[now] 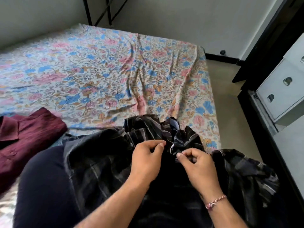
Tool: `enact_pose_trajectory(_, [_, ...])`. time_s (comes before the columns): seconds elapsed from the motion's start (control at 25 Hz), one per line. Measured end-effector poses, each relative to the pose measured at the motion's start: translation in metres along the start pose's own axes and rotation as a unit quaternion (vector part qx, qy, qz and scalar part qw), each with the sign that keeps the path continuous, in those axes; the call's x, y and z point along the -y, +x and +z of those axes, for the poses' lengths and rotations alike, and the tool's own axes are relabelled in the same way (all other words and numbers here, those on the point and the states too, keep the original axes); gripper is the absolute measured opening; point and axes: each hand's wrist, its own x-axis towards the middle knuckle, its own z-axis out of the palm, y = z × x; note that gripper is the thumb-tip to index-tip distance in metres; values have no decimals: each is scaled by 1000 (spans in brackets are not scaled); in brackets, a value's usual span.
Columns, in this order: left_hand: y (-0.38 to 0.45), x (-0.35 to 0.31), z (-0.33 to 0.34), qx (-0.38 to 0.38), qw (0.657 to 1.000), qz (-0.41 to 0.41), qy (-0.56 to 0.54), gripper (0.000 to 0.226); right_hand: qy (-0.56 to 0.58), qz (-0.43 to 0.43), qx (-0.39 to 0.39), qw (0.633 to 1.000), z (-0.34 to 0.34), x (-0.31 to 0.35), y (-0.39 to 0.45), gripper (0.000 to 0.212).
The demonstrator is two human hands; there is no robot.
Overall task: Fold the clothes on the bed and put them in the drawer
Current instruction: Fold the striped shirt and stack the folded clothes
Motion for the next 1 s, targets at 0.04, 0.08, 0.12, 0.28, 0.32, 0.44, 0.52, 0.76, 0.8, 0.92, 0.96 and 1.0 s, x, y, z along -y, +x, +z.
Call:
enact_pose_trajectory(0.04, [-8, -1, 3, -18, 999, -9, -40, 19, 37, 17, 10, 999, 1, 1, -6, 21])
enact_pose_trajectory(0.08, [-13, -2, 5, -33, 997, -20, -74, 18, 69, 31, 18, 997, 2, 1, -9, 24])
enact_pose_trajectory(0.12, [-15, -5, 6, -45, 994, -28, -99, 18, 101, 43, 24, 994, 2, 3, -11, 28])
enact_pose_trajectory(0.28, [-7, -15, -2, -54, 998, 35, -22, 18, 202, 62, 7, 977, -10, 9, -3, 41])
enact_pose_trajectory(0.32, [-2, -17, -6, -53, 995, 72, 40, 20, 199, 59, -4, 978, -17, 9, 2, 41])
enact_pose_trajectory(0.44, [10, -23, -17, -41, 979, 108, 166, 17, 186, 45, 5, 982, -34, 6, 13, 31])
enact_pose_trajectory(0.52, [8, -22, -14, -25, 982, 75, 170, 15, 244, 65, 64, 965, -35, 3, 13, 19])
enact_pose_trajectory(0.76, [-15, -18, 7, 65, 997, -4, -29, 11, 267, 82, 104, 955, -11, 8, -5, 3])
enact_pose_trajectory(0.8, [-17, -18, 8, 69, 996, -20, -57, 15, 258, 71, 85, 960, -8, 8, -5, 6])
enact_pose_trajectory(0.92, [-18, -19, 8, 65, 989, -48, -127, 19, 215, 24, 33, 976, -3, 10, -6, 15])
enact_pose_trajectory(0.96, [-17, -20, 7, 63, 985, -56, -151, 19, 204, 12, 17, 979, -1, 12, -6, 14])
enact_pose_trajectory(1.0, [-16, -20, 7, 61, 982, -60, -170, 17, 197, 7, 3, 980, 0, 13, -7, 13])
